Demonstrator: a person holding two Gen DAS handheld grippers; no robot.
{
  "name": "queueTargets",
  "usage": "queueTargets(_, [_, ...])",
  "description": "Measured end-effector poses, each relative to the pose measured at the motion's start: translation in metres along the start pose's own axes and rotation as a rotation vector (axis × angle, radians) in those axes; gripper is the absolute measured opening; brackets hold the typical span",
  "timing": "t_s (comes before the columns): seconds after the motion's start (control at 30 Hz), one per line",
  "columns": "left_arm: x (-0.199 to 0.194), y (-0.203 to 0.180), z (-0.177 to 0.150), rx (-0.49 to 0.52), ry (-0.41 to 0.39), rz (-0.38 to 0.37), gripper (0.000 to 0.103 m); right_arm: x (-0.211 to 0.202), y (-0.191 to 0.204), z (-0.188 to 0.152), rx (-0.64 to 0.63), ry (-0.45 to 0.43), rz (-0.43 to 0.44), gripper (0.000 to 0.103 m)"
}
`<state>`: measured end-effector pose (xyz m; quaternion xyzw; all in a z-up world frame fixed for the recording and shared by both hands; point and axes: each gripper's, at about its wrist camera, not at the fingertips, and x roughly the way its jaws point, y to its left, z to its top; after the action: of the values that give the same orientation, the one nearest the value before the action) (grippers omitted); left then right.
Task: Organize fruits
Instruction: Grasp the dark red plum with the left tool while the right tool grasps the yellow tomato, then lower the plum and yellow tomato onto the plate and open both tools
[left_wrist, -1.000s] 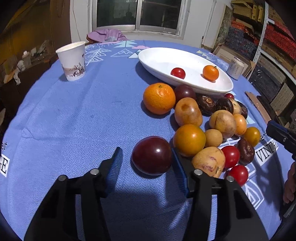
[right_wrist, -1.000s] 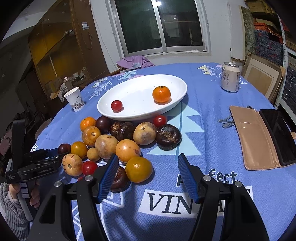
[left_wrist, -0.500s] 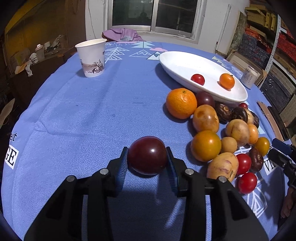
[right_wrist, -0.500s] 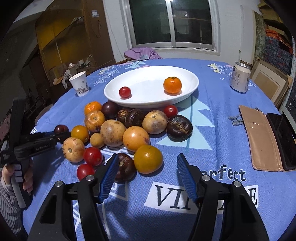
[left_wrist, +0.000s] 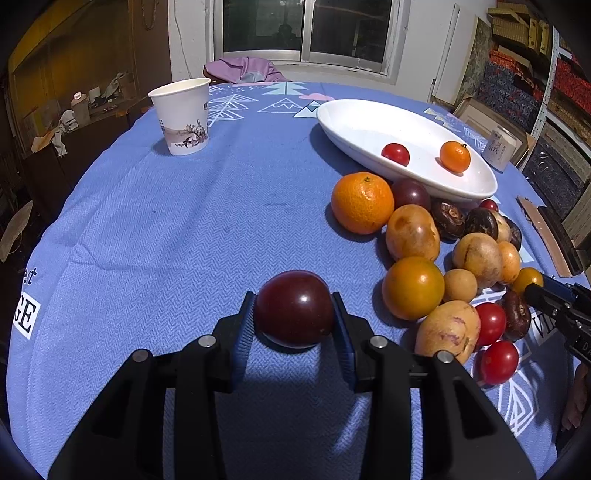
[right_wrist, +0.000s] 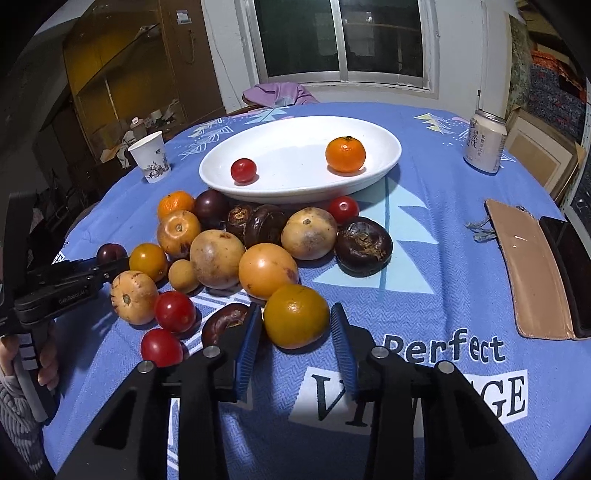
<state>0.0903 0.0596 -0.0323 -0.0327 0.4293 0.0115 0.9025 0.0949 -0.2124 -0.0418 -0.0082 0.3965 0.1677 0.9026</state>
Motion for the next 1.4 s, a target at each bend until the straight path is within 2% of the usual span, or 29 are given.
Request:
queueTargets(0.37, [0.0,0.003,0.001,-0.01,-0.003,-0.016,0.039,0.002,-0.01,0.0,0.06,0.016,0.059,0.039])
queueTargets(0.5, [-0.003,0.003,0.002,-0.023,-0.019,-0.015,0.039,-0.009,-0.015,0.002,0.077,-0.036,0.048,0.039])
queueTargets(0.6, [-0.014,0.005,0.009,-0.042,-0.064,-0.016,0.039,-0.02,-0.02,0.007,0.089,-0.082,0.044,0.039])
queueTargets(0.7, [-0.021,0.0,0.032,-0.039,-0.079,-0.035,0.039,-0.028,-0.025,0.028,0.098,-0.099,0.056,0.039])
queueTargets(0.8, [-0.022,-0.015,0.068,0.004,-0.099,-0.02,0.039,-0.035,-0.026,0.067,0.087,-0.13,0.04,0.039])
queueTargets(0.87, [-0.016,-0.03,0.097,0.02,-0.11,-0.028,0.039,-0.033,-0.024,0.096,0.092,-0.151,0.043,0.039])
queueTargets(0.97, [0.002,-0.048,0.132,0.019,-0.106,-0.055,0.039,-0.018,-0.018,0.121,0.094,-0.144,0.059,0.039])
queueTargets(1.13, [0.045,-0.068,0.167,0.009,-0.072,-0.074,0.039,0.03,-0.011,0.135,0.095,-0.083,0.055,0.039])
queueTargets(1.4, [0.096,-0.076,0.181,0.012,0.001,-0.087,0.039,0.072,-0.005,0.139,0.044,-0.015,0.008,0.039])
